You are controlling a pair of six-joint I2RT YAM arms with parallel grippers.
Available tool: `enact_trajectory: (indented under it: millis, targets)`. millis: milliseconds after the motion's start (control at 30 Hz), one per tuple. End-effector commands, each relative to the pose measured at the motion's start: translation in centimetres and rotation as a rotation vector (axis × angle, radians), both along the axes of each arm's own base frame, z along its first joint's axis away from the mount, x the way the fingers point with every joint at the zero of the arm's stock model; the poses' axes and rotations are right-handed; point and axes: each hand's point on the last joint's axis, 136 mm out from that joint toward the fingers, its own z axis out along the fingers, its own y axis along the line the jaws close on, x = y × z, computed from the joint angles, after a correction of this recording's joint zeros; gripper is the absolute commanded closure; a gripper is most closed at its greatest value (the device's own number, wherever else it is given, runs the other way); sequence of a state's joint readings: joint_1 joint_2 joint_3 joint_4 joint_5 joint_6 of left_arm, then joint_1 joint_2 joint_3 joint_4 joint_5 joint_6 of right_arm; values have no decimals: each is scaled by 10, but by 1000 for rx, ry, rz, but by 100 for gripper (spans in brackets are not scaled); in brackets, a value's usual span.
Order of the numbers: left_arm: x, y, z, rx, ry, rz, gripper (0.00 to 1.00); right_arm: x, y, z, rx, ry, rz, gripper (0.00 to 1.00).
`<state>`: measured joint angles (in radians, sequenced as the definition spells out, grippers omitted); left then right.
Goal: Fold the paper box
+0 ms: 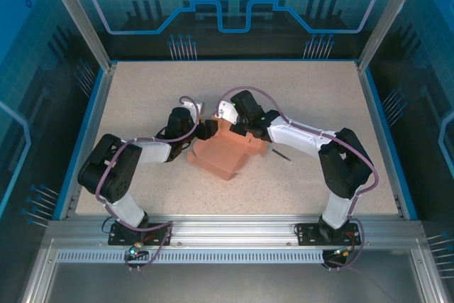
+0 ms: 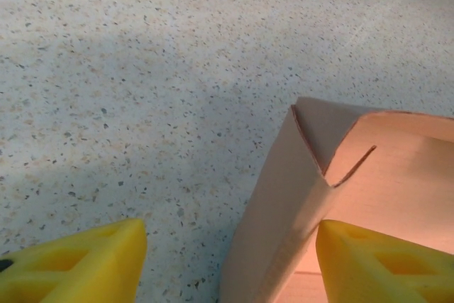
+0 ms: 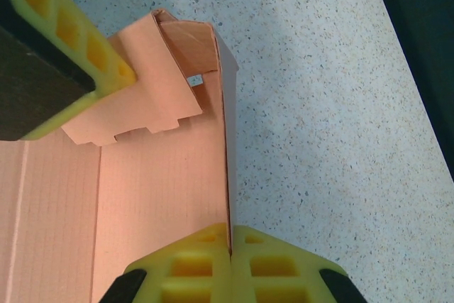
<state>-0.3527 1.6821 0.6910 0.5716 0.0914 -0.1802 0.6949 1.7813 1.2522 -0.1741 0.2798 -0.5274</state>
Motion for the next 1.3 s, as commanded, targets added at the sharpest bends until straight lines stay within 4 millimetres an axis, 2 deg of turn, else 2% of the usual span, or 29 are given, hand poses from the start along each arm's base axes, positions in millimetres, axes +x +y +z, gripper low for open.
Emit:
enact_trajectory:
  millis: [0,167,400,600,867,933,1033,1267]
  targets:
    - [0,-8,-9,4,37,-59,37,2,7,10,17,-7,19,100]
    - [11,-12,-13,0,44,-61,45,-2,11,11,29,3,43,100]
    - [23,-7,-15,5,34,-3,64,-12,14,6,33,25,84,100]
    - [31,13,-17,-2,58,154,77,-21,19,4,25,22,117,100]
    - [37,34,-22,-15,118,348,88,-37,32,1,30,15,153,100]
    - [39,32,-21,3,109,361,89,-41,36,-1,34,13,160,100]
    - [41,19,-19,-21,82,297,88,-42,37,0,41,16,161,100]
    - [33,-9,-13,-26,13,86,76,-26,30,12,46,-21,89,100]
